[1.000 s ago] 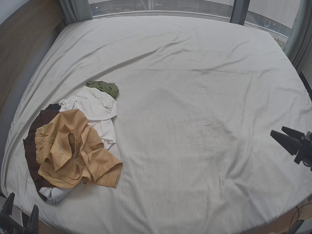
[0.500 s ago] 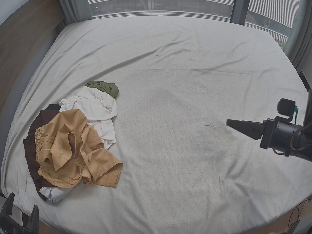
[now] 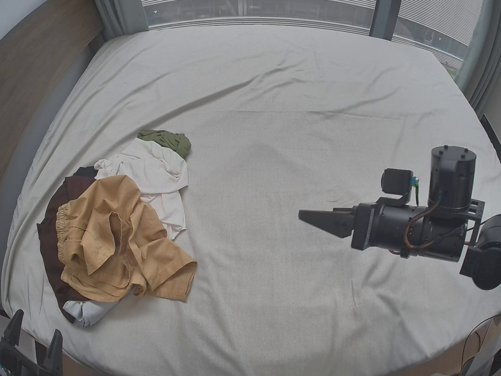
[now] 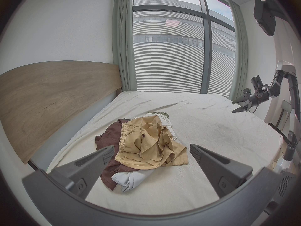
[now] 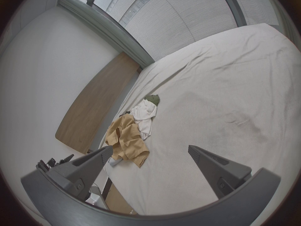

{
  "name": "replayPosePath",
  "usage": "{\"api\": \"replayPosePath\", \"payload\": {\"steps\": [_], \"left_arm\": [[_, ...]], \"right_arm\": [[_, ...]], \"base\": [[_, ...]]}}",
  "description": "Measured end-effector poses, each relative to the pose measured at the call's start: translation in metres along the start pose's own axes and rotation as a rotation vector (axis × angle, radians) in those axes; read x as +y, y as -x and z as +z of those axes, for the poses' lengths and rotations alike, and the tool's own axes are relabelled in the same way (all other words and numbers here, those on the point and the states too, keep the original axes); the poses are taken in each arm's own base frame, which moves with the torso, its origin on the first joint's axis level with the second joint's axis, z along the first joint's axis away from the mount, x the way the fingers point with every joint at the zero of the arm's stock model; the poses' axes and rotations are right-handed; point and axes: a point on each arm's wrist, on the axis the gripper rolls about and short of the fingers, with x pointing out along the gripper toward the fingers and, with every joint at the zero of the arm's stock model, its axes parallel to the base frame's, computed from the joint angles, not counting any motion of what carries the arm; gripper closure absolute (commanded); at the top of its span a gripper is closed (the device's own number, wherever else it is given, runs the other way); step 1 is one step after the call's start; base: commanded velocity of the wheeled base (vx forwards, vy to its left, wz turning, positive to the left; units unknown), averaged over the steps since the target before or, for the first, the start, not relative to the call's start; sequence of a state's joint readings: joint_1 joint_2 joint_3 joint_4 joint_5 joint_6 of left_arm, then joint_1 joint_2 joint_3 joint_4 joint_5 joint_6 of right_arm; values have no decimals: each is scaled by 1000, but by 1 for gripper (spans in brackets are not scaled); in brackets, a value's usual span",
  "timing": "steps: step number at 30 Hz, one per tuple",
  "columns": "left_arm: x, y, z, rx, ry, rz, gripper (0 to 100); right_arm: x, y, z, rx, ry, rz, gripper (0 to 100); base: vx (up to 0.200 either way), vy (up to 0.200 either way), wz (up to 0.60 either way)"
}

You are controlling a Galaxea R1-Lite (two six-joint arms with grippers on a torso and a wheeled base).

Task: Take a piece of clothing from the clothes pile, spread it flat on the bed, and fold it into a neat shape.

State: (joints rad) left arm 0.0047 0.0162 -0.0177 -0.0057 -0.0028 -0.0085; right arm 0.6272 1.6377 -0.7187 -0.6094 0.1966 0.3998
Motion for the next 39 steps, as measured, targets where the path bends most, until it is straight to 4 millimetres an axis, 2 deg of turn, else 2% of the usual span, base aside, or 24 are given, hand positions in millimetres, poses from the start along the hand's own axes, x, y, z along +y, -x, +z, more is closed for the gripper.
{"api": "replayPosePath", "payload": {"steps": [13,31,39], "left_arm": [[0,0,0,0,1,0,0],[0,0,0,0,2,-1,0],[0,0,0,0,1,0,0]], "right_arm": [[-3,-43,-27,121,-5,42,0],[8,-127,-53,199,11,96,0],[15,-159,-74,270,-2,101,0]], "base": [[0,0,0],[0,0,0],[0,0,0]]}}
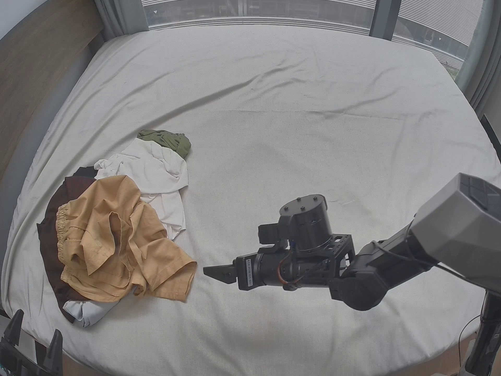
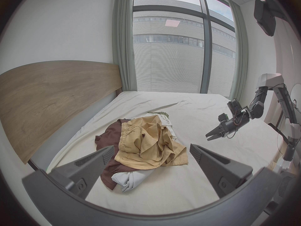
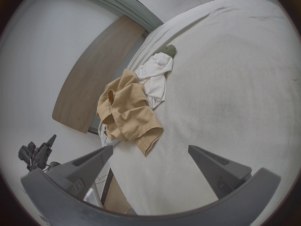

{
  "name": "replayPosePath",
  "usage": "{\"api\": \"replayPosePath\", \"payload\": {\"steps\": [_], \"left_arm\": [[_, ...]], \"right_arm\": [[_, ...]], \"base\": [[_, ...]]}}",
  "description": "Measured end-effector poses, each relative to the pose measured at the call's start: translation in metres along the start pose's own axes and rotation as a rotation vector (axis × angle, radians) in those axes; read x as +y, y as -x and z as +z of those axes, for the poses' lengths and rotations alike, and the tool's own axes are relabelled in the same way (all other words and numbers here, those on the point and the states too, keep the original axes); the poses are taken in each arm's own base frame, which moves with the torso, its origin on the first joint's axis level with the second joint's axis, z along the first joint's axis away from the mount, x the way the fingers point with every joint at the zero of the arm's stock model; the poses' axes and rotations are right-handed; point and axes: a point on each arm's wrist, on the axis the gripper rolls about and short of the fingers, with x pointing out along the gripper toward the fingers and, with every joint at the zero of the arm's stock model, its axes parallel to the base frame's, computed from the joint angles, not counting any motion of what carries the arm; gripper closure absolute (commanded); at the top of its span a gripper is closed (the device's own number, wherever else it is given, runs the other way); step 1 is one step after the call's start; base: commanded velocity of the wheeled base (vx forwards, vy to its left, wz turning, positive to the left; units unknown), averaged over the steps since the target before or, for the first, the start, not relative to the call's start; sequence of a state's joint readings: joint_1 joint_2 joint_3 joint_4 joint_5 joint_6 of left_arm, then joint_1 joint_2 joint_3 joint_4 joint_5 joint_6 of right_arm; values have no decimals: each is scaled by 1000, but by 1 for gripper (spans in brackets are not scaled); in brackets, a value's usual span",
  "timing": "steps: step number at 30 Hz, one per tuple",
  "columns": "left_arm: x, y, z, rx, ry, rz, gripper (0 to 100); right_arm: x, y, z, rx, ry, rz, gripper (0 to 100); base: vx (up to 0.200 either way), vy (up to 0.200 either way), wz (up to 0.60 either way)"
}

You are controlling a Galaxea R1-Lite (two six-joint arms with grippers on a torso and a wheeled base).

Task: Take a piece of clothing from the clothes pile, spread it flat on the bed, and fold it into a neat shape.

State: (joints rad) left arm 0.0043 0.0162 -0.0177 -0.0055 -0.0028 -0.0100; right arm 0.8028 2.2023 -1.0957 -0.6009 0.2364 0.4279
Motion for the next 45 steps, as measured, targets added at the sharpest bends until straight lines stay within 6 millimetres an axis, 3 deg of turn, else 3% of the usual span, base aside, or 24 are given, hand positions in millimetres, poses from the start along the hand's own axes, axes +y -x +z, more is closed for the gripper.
{"api": "replayPosePath", "payload": {"steps": [12,20,41,42,45], "left_arm": [[0,0,0,0,0,0,0],[0,0,0,0,0,0,0],[0,0,0,0,4,0,0],[0,0,0,0,4,0,0],[0,0,0,0,4,0,0]], "right_arm": [[4,-49,-16,60,-43,12,0],[16,-75,-25,88,-73,33,0],[25,-128,-41,68,-88,4,0],[25,-130,-41,64,-90,2,100],[24,-133,-41,56,-95,1,100]], "base": [[0,0,0],[0,0,0],[0,0,0],[0,0,0],[0,0,0]]}}
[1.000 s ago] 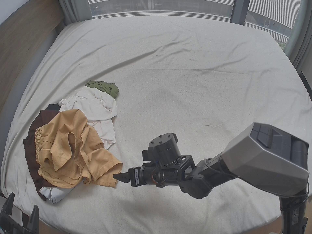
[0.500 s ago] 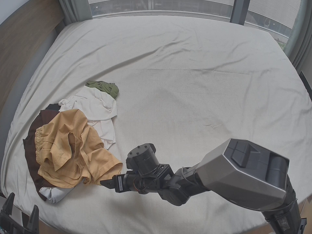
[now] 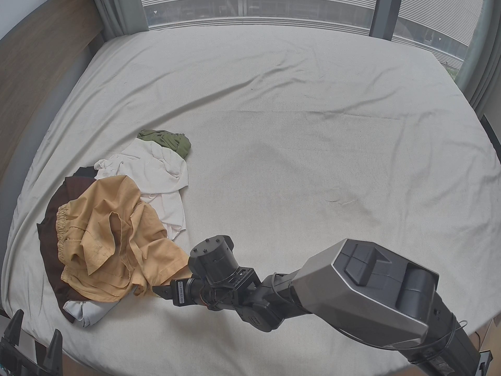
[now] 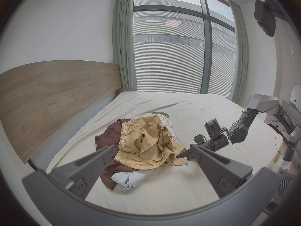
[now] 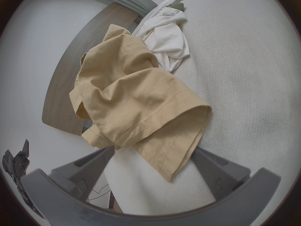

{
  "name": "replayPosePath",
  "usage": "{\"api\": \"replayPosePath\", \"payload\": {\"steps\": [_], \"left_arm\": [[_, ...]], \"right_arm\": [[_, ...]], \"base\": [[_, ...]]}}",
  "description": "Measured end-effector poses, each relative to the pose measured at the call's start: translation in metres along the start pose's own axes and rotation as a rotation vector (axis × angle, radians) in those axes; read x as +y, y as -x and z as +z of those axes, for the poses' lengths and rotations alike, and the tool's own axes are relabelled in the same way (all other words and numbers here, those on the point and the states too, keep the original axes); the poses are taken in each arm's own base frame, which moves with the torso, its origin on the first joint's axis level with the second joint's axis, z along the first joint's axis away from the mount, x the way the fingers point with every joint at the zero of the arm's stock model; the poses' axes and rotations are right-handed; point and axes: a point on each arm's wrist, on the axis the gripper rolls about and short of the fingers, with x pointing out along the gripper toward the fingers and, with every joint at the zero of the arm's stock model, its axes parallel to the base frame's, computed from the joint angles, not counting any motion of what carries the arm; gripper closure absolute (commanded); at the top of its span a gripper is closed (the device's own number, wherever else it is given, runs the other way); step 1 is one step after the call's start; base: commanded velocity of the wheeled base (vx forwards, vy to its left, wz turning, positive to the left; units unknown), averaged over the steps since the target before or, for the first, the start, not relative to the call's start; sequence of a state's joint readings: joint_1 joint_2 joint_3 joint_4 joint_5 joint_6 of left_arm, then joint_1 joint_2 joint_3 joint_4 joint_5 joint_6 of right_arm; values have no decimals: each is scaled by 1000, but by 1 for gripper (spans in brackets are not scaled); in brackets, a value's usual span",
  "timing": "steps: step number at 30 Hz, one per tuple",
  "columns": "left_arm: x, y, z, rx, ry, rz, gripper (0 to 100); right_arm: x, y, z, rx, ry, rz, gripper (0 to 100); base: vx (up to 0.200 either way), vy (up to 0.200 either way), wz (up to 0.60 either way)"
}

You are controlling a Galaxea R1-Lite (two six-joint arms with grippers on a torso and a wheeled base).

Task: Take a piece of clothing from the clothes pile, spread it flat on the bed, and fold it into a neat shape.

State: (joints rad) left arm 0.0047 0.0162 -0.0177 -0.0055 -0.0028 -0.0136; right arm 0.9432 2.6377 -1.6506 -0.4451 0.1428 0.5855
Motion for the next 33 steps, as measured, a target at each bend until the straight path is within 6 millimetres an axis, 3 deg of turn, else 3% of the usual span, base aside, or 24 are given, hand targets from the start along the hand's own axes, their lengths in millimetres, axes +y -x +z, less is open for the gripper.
{"api": "replayPosePath", "payload": {"steps": [10,16,33], "left_arm": [[0,0,0,0,-1,1,0],[0,0,0,0,-2,1,0],[0,0,0,0,-2,0,0]], "right_arm": [[-3,-3,-1,-5,-20,-14,100],[-8,6,-1,-6,-29,-54,100],[-31,69,6,19,-75,-187,100]], "base": [[0,0,0],[0,0,0],[0,0,0]]}}
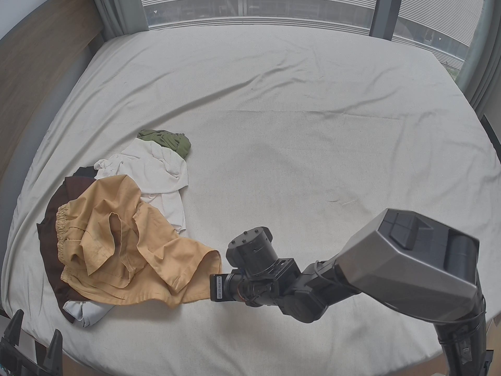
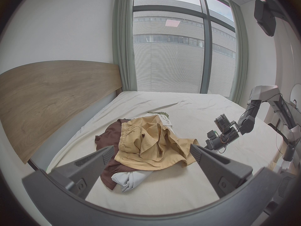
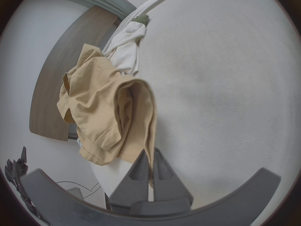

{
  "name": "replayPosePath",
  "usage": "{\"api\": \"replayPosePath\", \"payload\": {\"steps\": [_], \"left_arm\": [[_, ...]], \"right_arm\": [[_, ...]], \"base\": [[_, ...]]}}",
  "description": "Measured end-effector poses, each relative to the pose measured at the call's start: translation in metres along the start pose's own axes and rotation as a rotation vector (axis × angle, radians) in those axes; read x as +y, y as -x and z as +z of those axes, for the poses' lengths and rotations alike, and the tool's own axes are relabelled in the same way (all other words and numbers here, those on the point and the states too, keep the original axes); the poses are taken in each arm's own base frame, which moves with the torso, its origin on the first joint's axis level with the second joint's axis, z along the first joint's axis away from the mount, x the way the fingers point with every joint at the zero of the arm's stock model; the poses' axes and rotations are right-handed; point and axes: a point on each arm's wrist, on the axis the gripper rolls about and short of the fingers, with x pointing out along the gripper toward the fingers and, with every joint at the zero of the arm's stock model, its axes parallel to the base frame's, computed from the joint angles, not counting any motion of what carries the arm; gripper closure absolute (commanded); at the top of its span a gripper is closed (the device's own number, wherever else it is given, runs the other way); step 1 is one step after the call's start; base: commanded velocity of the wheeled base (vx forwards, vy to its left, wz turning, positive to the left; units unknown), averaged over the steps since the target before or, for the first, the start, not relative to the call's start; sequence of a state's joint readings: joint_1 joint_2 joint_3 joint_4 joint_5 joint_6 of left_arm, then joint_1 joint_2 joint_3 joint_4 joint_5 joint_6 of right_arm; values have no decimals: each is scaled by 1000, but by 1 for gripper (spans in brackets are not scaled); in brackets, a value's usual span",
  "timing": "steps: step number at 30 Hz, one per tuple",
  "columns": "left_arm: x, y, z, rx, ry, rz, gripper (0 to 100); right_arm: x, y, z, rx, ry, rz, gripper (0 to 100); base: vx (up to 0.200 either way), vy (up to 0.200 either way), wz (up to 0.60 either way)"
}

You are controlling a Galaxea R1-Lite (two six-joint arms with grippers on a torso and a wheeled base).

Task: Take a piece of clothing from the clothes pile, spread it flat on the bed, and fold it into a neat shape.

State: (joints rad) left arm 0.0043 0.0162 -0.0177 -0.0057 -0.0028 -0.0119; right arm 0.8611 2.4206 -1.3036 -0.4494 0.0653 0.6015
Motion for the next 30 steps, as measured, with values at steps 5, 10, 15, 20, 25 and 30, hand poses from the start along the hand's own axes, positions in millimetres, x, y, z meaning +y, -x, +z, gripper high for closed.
{"api": "replayPosePath", "payload": {"steps": [5,10,15,20,25,30], "left_arm": [[0,0,0,0,-1,0,0],[0,0,0,0,-1,0,0],[0,0,0,0,-1,0,0],[0,0,0,1,-4,0,0],[0,0,0,1,-6,0,0],[0,0,0,1,-6,0,0]], "right_arm": [[-6,16,0,7,-8,-17,100],[-11,29,0,15,-17,-34,100],[-19,42,-2,24,-28,-54,100],[-26,54,-5,36,-38,-73,100],[-35,63,-6,15,-41,-78,100],[-45,72,-9,3,-43,-91,100]], "base": [[0,0,0],[0,0,0],[0,0,0],[0,0,0],[0,0,0],[0,0,0]]}}
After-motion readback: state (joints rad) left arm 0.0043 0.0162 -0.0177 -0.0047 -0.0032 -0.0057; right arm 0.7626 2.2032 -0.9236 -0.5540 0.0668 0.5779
